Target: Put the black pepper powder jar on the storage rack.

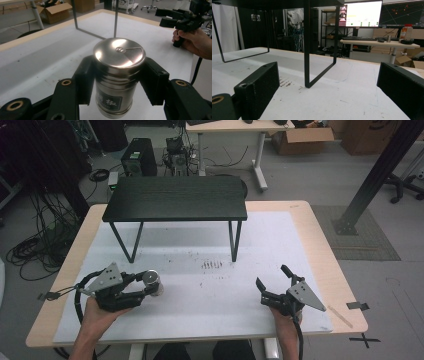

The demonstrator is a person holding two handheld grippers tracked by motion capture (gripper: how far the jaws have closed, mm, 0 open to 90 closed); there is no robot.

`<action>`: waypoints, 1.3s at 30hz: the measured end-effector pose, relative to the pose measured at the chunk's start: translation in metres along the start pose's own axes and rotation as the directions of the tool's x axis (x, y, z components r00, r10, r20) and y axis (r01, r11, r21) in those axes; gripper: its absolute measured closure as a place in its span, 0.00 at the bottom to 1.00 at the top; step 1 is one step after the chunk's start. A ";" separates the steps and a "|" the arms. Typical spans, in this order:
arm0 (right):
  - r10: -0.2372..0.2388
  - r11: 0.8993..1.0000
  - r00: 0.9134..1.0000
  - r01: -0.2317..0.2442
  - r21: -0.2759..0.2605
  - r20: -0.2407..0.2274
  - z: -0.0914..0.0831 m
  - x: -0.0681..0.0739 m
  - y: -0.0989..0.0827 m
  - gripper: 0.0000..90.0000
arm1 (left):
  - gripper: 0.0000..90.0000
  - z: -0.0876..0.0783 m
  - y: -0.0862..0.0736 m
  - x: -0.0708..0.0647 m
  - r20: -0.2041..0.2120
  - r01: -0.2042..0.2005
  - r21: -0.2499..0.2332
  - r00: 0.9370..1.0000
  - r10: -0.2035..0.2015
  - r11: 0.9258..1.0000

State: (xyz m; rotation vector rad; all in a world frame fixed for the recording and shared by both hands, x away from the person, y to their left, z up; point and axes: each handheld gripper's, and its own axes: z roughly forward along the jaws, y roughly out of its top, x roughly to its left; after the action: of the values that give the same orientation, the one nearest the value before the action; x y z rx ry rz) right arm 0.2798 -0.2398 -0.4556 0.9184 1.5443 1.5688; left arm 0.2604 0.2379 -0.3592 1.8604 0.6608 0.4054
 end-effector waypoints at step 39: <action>0.002 1.000 1.000 -0.002 0.000 0.001 0.000 0.000 0.000 0.05 | 0.55 -0.009 0.138 0.042 -0.083 -0.004 -0.038 0.997 0.001 0.999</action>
State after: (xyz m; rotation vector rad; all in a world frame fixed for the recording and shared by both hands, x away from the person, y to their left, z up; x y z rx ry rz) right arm 0.2797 -0.2400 -0.4557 0.9205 1.5430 1.5701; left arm 0.3229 0.2323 -0.2286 1.8160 0.7015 0.4956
